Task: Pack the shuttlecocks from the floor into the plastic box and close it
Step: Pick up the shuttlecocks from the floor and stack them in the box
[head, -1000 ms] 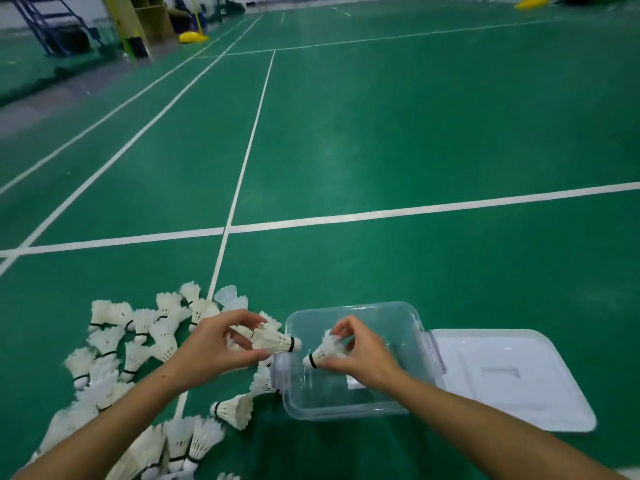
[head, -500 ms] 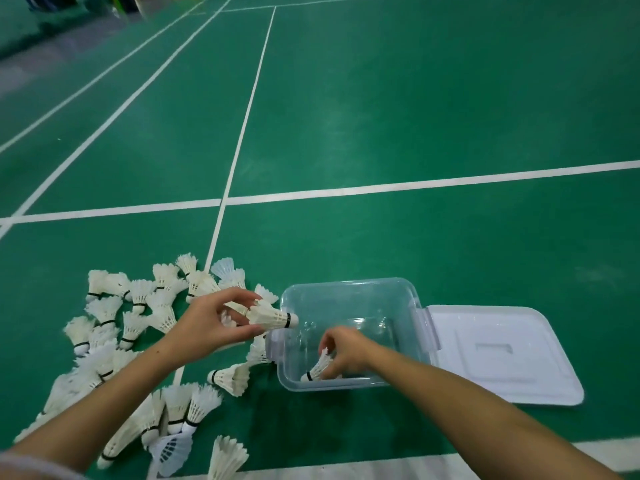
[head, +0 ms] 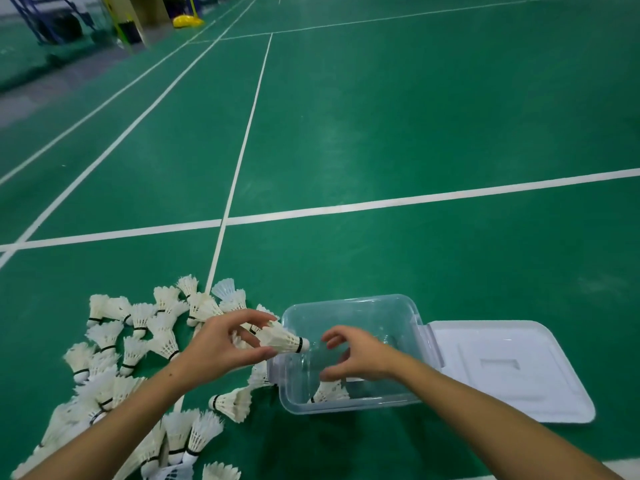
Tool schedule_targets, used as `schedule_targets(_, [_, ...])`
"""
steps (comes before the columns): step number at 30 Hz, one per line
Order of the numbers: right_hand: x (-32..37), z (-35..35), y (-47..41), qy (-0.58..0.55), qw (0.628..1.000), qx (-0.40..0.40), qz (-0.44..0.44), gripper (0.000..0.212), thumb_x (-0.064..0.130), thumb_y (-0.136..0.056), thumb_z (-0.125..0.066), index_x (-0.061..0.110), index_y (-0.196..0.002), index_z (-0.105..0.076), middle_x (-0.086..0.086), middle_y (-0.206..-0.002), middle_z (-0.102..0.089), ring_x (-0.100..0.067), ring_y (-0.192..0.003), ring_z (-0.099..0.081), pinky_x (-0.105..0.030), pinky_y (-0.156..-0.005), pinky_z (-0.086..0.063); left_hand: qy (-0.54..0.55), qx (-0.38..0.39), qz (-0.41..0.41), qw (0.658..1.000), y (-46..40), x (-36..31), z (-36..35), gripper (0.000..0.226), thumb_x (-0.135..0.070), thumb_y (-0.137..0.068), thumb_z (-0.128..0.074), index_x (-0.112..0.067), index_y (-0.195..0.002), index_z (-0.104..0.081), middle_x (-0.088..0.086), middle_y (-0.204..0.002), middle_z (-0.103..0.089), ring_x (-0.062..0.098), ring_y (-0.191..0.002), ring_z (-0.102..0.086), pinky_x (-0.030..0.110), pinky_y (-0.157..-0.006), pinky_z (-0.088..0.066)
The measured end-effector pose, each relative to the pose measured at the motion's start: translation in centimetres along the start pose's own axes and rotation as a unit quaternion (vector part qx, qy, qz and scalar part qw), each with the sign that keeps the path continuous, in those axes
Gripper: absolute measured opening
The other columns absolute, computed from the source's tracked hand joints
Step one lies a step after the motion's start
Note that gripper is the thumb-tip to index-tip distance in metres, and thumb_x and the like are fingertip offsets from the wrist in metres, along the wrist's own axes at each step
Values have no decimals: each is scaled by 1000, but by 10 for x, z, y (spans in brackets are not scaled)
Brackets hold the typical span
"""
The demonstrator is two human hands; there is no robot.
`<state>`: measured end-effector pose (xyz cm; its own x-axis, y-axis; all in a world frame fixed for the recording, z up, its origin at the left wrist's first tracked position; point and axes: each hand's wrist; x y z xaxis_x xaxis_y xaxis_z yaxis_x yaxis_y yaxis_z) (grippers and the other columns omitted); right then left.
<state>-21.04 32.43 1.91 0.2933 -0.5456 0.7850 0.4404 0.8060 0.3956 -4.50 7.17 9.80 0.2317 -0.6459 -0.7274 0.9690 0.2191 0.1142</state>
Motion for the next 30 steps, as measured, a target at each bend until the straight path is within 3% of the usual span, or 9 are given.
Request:
schedule_targets(5, [43, 32, 31, 49, 986, -107, 117, 84, 51, -75, -90, 37, -147, -49, 23, -135, -57, 0, -113, -56, -15, -85, -46, -28, 21, -23, 999, -18, -27, -13, 55, -57, -68, -89, -41, -118, -75, -20, -108, -74, 7, -85, -75, 29, -83, -61])
schedule_targets(11, [58, 34, 36, 142, 967, -131, 167, 82, 41, -82, -86, 40, -150, -40, 13, -131, -61, -9, -94, -62, -36, -91, -56, -38, 39, -41, 998, -40, -56, -38, 66, -52, -68, -94, -32, -124, -65, -18, -109, -73, 3, -87, -73, 26, -82, -61])
schedule_targets(14, [49, 36, 36, 143, 966, -134, 166, 84, 40, -82, -86, 45, -149, -37, 11, -121, -62, -11, -89, -64, -36, -87, -57, -26, 42, -37, 998, -44, -60, -44, 78, -54, -65, -95, -30, -130, -60, -16, -109, -74, 3, -89, -73, 26, -85, -61])
schedule_targets(17, [29, 38, 32, 108, 974, -142, 141, 88, 35, -78, -87, 47, -151, -40, 9, -120, -59, -4, -93, -57, -33, -90, -55, -18, 33, -30, 999, -44, -57, -48, 82, -59, -60, -95, -32, -128, -59, -18, -113, -72, 2, -86, -74, 25, -82, -61])
schedule_targets(19, [11, 41, 29, 63, 982, -142, 105, 83, 27, -74, -88, 44, -146, -49, 5, -120, -60, -1, -84, -57, -32, -86, -58, -13, 19, -20, 1000, -43, -53, -47, 80, -60, -59, -93, -34, -126, -59, -19, -116, -71, 1, -85, -75, 23, -79, -60])
schedule_targets(22, [-11, 38, 24, 23, 990, -124, 65, 66, 15, -72, -86, 36, -130, -62, 3, -115, -62, -10, -79, -64, -33, -80, -61, -12, 12, -12, 1000, -40, -48, -43, 74, -60, -62, -92, -35, -124, -61, -20, -116, -71, 0, -85, -75, 22, -79, -59])
schedule_targets(27, [-32, 29, 11, 57, 996, -68, -2, 62, 15, -71, -91, 29, -122, -59, 6, -118, -60, -23, -97, -70, -37, -84, -62, -6, 6, -11, 1000, -35, -44, -40, 68, -59, -64, -91, -34, -120, -63, -19, -115, -73, 0, -85, -75, 25, -81, -57])
schedule_targets(30, [-38, 25, 2, 118, 992, -37, -26, 67, 18, -70, -95, 24, -126, -59, 1, -124, -60, -20, -95, -67, -30, -80, -58, 0, -1, -9, 1000, -33, -43, -39, 64, -57, -65, -90, -34, -119, -64, -18, -114, -74, 1, -86, -75, 23, -82, -55])
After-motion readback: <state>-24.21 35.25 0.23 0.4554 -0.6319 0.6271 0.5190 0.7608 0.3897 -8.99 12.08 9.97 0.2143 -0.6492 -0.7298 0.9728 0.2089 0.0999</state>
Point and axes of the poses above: each hand's wrist, its own y-axis away from the middle knuckle, its own z-axis out of the back of the hand, x = y × z
